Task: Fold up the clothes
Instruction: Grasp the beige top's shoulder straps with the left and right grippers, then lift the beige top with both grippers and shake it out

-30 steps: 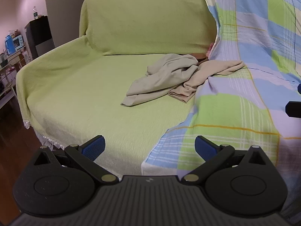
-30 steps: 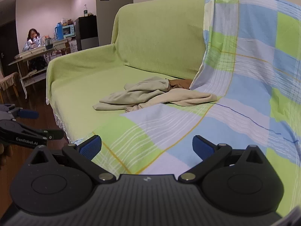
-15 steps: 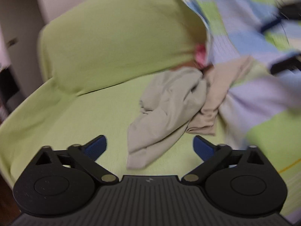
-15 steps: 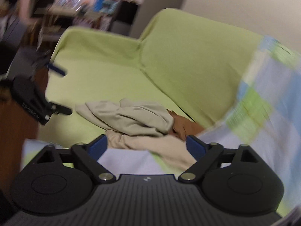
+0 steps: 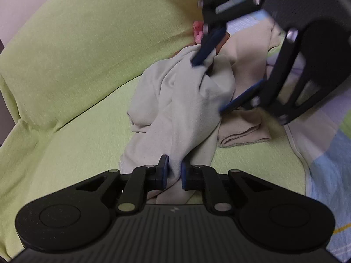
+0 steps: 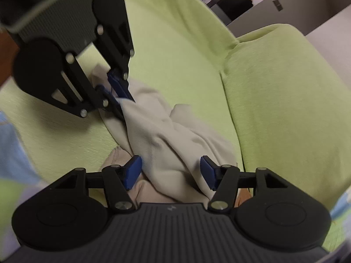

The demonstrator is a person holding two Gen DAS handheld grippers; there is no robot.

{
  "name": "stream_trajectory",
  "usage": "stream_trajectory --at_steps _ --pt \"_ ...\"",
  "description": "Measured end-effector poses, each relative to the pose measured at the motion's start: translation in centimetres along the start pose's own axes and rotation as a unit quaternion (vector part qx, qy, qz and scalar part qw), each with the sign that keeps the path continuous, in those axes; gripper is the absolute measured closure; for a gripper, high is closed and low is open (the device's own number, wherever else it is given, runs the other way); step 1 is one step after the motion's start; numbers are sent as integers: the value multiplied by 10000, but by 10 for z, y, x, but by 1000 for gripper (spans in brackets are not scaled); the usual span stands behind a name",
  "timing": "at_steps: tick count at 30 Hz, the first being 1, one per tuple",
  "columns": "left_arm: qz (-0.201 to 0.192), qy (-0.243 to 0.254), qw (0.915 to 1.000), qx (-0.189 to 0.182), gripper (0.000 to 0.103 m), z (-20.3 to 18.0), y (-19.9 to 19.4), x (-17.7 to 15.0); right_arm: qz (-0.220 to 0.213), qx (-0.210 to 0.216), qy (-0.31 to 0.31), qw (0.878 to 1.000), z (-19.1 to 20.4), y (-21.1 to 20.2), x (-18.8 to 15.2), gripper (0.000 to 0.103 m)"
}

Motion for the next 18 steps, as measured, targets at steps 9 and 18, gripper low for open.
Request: stream_trajectory --at_steps 9,18 --pt "-875 -348 9930 717 100 54 -81 41 -840 -425 509 9943 -29 -62 28 98" --pt "-2474 106 9637 999 100 45 -277 150 -1928 -1247 1516 9614 -88 -273 41 98"
Point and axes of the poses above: each gripper's, at about its wrist camera, not at the fingertips, and y roughly the way its jaws point, z to its left, x to its top, the point moved 9 cm from there along y, roughly the way its jaws point, and after that the axes turned 15 degrees about y, right-handed, at the moved point
